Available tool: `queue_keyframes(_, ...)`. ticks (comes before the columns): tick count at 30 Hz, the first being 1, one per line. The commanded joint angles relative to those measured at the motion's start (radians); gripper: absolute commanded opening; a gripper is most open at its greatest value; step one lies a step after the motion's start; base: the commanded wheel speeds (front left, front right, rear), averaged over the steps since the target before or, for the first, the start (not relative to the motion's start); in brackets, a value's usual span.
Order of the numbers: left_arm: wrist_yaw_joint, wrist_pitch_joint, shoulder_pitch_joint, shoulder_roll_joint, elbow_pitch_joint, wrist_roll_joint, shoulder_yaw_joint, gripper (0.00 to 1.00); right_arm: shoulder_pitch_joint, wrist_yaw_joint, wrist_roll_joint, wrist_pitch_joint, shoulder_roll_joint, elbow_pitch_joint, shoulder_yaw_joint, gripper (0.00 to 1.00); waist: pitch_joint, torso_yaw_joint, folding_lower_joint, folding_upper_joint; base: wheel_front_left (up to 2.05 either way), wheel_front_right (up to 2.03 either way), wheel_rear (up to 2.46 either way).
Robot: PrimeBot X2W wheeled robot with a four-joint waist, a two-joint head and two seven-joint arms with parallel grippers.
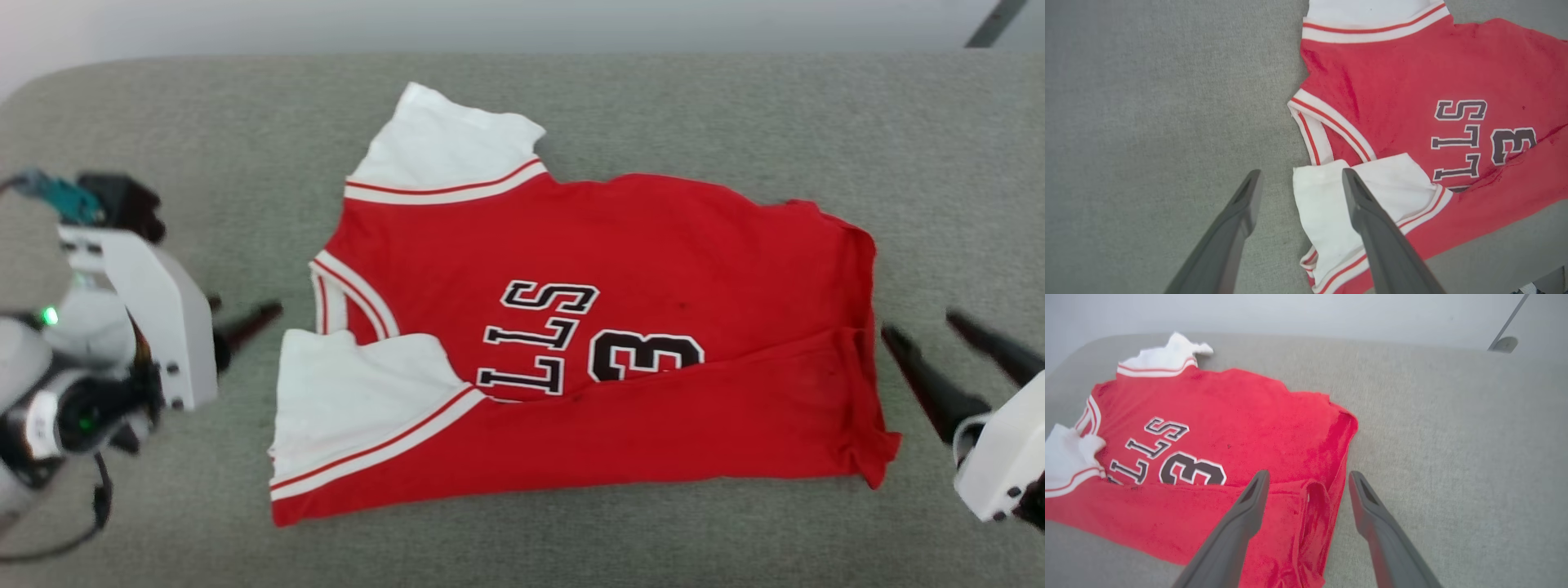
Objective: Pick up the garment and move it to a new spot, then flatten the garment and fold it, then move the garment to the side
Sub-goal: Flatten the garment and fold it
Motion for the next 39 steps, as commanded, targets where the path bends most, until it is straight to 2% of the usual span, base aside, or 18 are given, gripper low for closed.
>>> queue_keyframes(1,-0.010,-0.012,-0.027,-0.005,0.006,0.028,0.006,1.00,-0.022,0.000,-0.015,-0.075,0.001,-0.018,0.015,1.00,0.010,-0.021,0.0000,0.0000,0.00,0.00,0.00)
queue_keyframes(10,-0.066,-0.089,-0.170,-0.065,0.111,0.153,0.038,1.00,-0.105,0.000,-0.168,-0.556,0.022,-0.023,0.075,1.00,0.064,-0.100,0.0000,0.0000,0.00,0.00,0.00)
queue_keyframes(16,-0.103,-0.090,-0.263,-0.111,0.224,0.213,0.039,1.00,-0.134,0.000,-0.266,-0.762,0.064,-0.005,0.088,1.00,0.124,-0.151,0.0000,0.0000,0.00,0.00,0.00)
queue_keyframes(20,-0.136,-0.068,-0.326,-0.135,0.299,0.239,0.035,1.00,-0.144,0.000,-0.283,-0.815,0.088,0.013,0.081,1.00,0.171,-0.181,0.0000,0.0000,0.00,0.00,0.00)
queue_keyframes(29,-0.221,0.002,-0.444,-0.189,0.457,0.250,0.030,1.00,-0.159,0.000,-0.280,-0.869,0.098,0.050,0.080,1.00,0.255,-0.223,0.0000,0.0000,0.00,0.00,0.00)
queue_keyframes(39,-0.268,0.063,-0.519,-0.241,0.603,0.279,0.002,1.00,-0.177,0.000,-0.276,-0.878,0.103,0.073,0.100,1.00,0.301,-0.241,0.0000,0.0000,0.00,0.00,0.00)
